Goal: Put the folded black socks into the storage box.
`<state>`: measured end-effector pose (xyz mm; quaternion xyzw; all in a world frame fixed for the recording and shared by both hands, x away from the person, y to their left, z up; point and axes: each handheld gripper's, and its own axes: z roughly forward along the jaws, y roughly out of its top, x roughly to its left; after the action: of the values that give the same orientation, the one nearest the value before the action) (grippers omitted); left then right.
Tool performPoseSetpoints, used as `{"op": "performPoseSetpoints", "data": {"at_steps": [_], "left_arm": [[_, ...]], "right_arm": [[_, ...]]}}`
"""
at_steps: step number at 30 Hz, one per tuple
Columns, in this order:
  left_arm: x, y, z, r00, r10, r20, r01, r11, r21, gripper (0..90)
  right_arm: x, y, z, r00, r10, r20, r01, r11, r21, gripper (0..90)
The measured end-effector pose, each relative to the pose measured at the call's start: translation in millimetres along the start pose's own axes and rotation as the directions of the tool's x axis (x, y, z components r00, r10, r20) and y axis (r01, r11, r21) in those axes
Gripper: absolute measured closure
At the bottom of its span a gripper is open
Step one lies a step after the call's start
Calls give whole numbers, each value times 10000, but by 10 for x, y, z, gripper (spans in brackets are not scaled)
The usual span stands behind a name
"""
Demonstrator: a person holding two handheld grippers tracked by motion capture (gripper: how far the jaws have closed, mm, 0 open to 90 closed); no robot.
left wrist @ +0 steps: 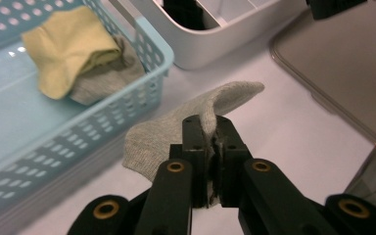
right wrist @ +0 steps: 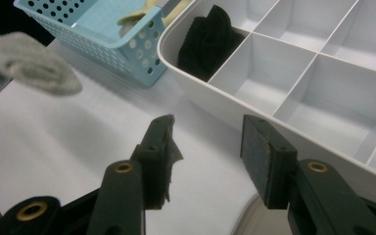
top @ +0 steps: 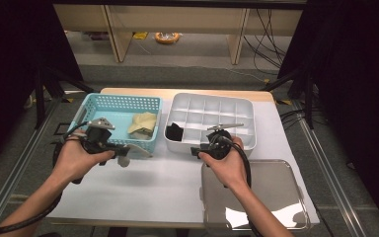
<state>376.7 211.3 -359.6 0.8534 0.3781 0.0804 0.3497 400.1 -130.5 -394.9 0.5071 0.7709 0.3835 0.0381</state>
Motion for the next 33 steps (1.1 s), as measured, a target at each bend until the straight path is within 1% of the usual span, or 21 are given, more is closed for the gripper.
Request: {"op": "performPoseSetpoints", "data": {"at_steps": [1, 2, 4, 5, 6, 8, 9, 11, 13, 15, 17, 18, 19, 20, 21, 22, 24, 25, 27, 29, 33], "left_arm": [[-19, -34, 35, 10000, 10, -8, -10, 10000, 56, 852], [-28, -66, 73, 10000, 41, 26, -41, 9999, 154, 851], [-36, -133, 154, 9999, 105, 74, -107, 9992, 390, 851], [-36, -166, 196, 9998, 149, 109, -154, 9987, 477, 850], [-38, -195, 228, 9999, 140, 90, -145, 9978, 639, 849], [-33, -258, 298, 9998, 209, 69, -214, 9968, 775, 846], [-25, -284, 322, 9996, 288, 44, -291, 9945, 1002, 843], [-20, -345, 380, 9992, 398, 36, -400, 9915, 1242, 827], [-16, -400, 421, 9991, 407, 79, -414, 9900, 1348, 802], [-18, -441, 442, 9979, 610, 210, -636, 9842, 1651, 757], [-24, -469, 449, 9974, 625, 348, -675, 9837, 1666, 702], [-35, -479, 449, 9985, 413, 349, -460, 9881, 1470, 672], [-18, -472, 419, 9974, 602, 393, -654, 9867, 1486, 642], [-21, -467, 401, 9985, 452, 312, -489, 9901, 1318, 609], [-5, -454, 367, 9975, 637, 319, -673, 9898, 1256, 572], [-10, -445, 345, 9985, 467, 291, -494, 9938, 995, 533], [4, -417, 285, 9983, 451, 377, -477, 9963, 713, 462], [7, -399, 253, 9986, 336, 400, -358, 9978, 556, 446], [32, -348, 198, 9989, 282, 368, -290, 9993, 228, 429], [69, -288, 169, 9999, 76, 126, -75, 10000, -65, 424], [208, -135, 165, 9997, -97, -216, 92, 9996, -258, 419]], "right_arm": [[-4, -7, 7, 9999, -52, 117, 52, 10000, -71, 561], [-27, -4, 10, 9991, -428, 44, 428, 9990, -92, 560], [-18, -12, 0, 9996, -183, 198, 181, 9998, 114, 560], [25, -16, -2, 9994, 326, 129, -328, 9992, 221, 559], [-19, -19, 4, 9999, -97, 126, 97, 10000, 16, 559], [-18, -27, 8, 9999, -80, 115, 81, 9999, -92, 558], [-37, -28, 21, 9994, -337, 67, 339, 9991, -247, 558], [-15, -37, 11, 9999, 66, 122, -65, 10000, -11, 556], [-29, -39, 21, 9999, -45, 151, 46, 10000, -48, 555], [-42, -35, 17, 9997, -58, 222, 52, 9996, 263, 554], [-36, -35, 19, 9997, 29, 246, -36, 9996, 274, 554], [-37, -33, 18, 9997, 31, 248, -37, 9996, 274, 553], [-37, -32, 15, 9998, 38, 190, -43, 9997, 259, 553], [-38, -34, 19, 9999, 24, 109, -25, 9999, 116, 553], [-29, -34, 10, 9998, -3, 174, 1, 10000, 89, 553], [-19, -39, 13, 9999, 90, 117, -90, 10000, 0, 553], [-17, -38, 10, 9999, 124, 118, -124, 9999, 13, 552], [-30, -36, 9, 9999, -46, 117, 46, 10000, -35, 553], [-34, -31, 10, 9997, 33, 228, -32, 10000, -46, 552], [-31, -28, 6, 10000, 36, 52, -36, 10000, -91, 552], [-31, -25, 4, 9998, 104, 144, -105, 9999, 111, 552]]}}
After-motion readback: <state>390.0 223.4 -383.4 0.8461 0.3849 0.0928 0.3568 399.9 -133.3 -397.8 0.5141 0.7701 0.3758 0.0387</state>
